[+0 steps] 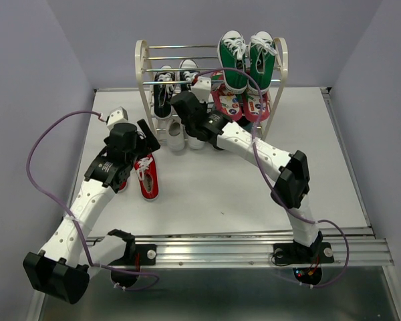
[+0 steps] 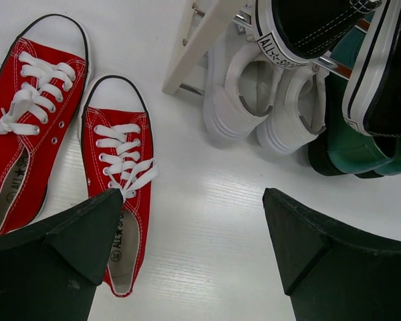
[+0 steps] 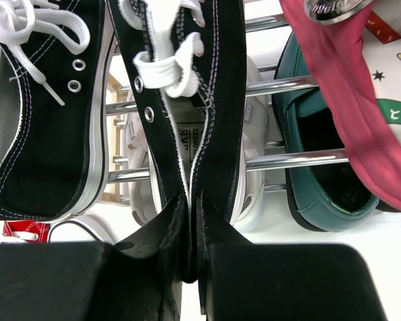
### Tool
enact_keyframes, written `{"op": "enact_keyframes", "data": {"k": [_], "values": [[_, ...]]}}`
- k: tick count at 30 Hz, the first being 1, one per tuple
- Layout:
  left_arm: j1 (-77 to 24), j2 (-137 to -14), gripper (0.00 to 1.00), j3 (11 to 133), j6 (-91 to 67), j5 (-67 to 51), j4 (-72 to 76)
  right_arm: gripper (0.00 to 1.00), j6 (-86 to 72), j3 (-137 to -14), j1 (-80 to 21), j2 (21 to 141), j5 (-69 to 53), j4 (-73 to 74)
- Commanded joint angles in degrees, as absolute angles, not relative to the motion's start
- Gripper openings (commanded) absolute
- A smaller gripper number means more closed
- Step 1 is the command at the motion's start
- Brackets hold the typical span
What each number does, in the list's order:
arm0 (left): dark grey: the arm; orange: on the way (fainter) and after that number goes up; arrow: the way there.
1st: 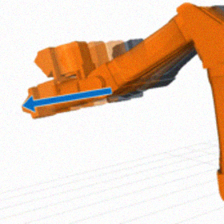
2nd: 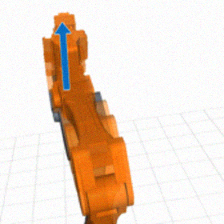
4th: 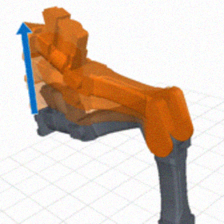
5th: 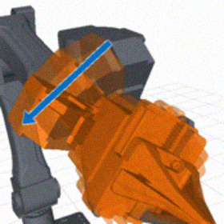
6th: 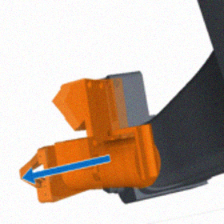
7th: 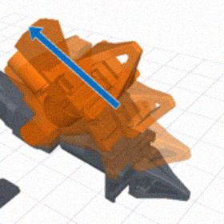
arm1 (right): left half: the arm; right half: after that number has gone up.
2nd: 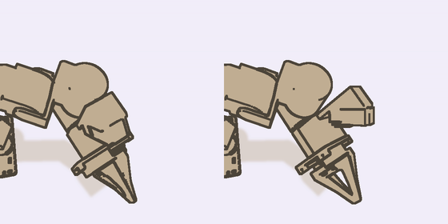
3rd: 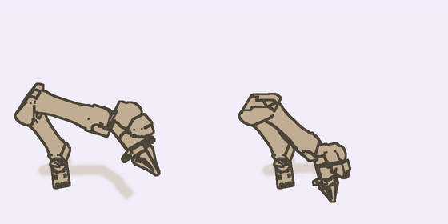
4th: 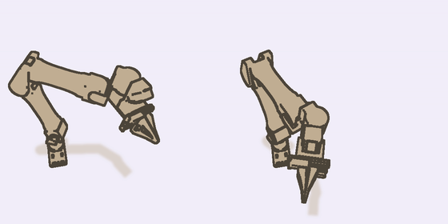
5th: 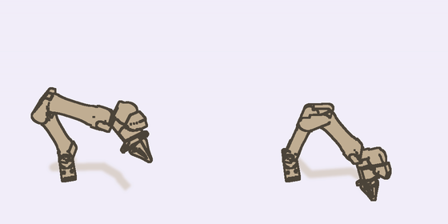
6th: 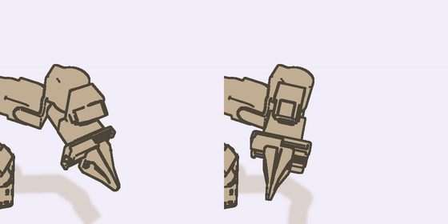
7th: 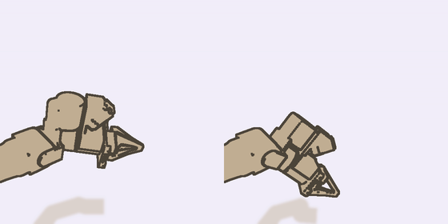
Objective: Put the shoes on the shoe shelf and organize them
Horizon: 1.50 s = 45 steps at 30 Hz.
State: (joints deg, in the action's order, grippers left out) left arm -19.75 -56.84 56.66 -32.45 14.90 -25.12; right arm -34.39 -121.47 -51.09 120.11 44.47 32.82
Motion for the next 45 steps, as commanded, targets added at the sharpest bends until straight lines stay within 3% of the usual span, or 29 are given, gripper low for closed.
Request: {"op": "enact_keyframes", "data": {"k": [1,26,29,31,35,38,40,45], "values": [[-19.3,-54.2,0.99,56.0,-32.4,14.6,-23.3,0.08,-37.0,-126.6,-52.1,119.2,49.6,29.4],[-18.8,-54.1,0.99,55.7,-32.6,13.4,-22.9,0.25,-35.6,-131.7,-52.1,124.5,51.8,30.6],[-18.8,-54.1,0.99,55.7,-32.5,13.3,-22.9,0.35,-35.9,-131.7,-52.1,124.5,51.4,30.6],[-18.7,-54.1,0.99,55.7,-32.6,13.4,-22.9,0.52,-35.9,-131.8,-52.1,124.5,50.5,30.5],[-18.7,-54.1,0.99,55.7,-32.7,13.5,-23.0,0.67,-33.7,-132.0,-52.1,124.4,48.1,29.9],[-18.7,-54.4,0.99,55.7,-33.0,14.2,-23.4,0.92,-33.1,-131.0,-52.1,123.0,46.1,29.7],[-18.7,-54.3,0.99,55.9,-33.4,15.0,-24.1,1.0,-31.8,-128.7,-52.1,120.9,44.7,28.9],[-18.7,-52.9,0.99,54.2,-35.3,18.8,-25.8,1.0,-28.0,-122.2,-52.1,114.5,36.4,27.0]]}}
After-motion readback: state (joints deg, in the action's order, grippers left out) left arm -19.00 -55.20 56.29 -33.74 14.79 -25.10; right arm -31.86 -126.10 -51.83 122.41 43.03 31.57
